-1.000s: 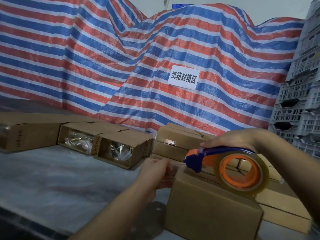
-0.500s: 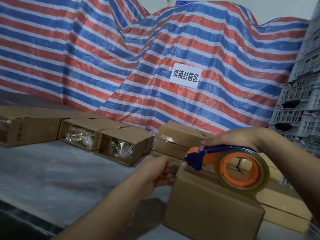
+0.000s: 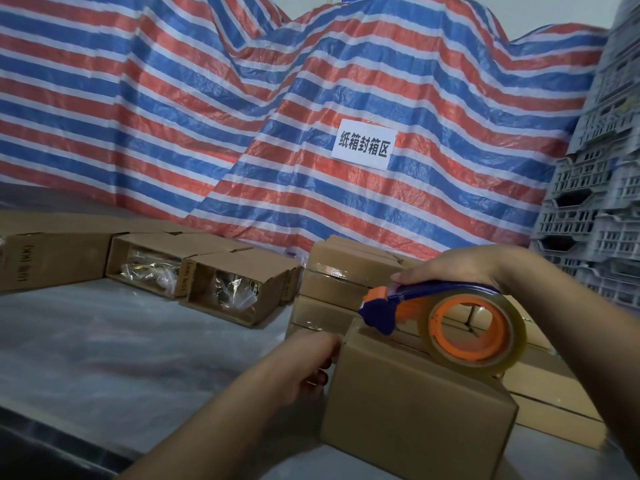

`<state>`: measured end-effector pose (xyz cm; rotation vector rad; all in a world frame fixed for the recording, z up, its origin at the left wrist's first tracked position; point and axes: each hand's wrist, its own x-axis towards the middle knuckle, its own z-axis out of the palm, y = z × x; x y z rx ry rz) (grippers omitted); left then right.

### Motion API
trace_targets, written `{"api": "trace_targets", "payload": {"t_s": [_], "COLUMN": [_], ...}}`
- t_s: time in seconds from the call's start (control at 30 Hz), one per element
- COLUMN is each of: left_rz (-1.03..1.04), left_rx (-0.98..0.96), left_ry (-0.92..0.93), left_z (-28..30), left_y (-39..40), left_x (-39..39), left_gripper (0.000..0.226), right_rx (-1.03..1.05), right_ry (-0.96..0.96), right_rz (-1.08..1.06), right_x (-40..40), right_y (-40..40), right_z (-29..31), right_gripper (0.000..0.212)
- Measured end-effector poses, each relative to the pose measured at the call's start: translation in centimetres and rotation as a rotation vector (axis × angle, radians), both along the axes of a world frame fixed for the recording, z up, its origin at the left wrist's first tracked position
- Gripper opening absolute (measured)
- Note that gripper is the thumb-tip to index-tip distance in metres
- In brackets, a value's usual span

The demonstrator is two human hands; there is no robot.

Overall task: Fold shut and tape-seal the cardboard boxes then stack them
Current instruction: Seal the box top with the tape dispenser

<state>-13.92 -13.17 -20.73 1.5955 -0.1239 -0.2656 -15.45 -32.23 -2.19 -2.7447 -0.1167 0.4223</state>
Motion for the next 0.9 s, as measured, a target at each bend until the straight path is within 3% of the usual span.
{"api": "trace_targets", "payload": {"t_s": [0.27,0.6,0.67,0.73,0.8,0.9], "left_rz": [-0.074,-0.062,0.025,0.074,0.039,-0.064], "left_rx": [0.116,0.780,0.697,0.488,0.366,0.376], "left_ry": [0.029,-0.083,-0.218,-0.320,-0.315,-0.235], "left_z": [0.6,3.7,3.5,3.5,3.7,3.9], "left_y": [0.0,1.3,1.3,1.3,1.1,0.4], "left_x": [-0.3,0.7,1.3,1.5,1.2,0.8], "left_gripper": [0.020,0.051,0.044,0.034,0.033,0.039], "right_rx": [-0.020,-0.048,-0.042,-0.025,-0.025,-0.070], "right_ry": [-0.010,-0.027,-0.014,-0.013,-0.022,-0.061], "right_rz": [0.006,0.022,0.018,0.011,0.009,0.051], "right_x": [0.2,0.8,0.7,0.6,0.6,0.5], "right_y": [0.0,-0.3,-0.2,-0.2,-0.2,-0.1], "right_z": [0.0,-0.1,-0.1,-0.2,-0.2,-0.3], "right_gripper": [0.053,0.054,0.054,0.052,0.050,0.048]}}
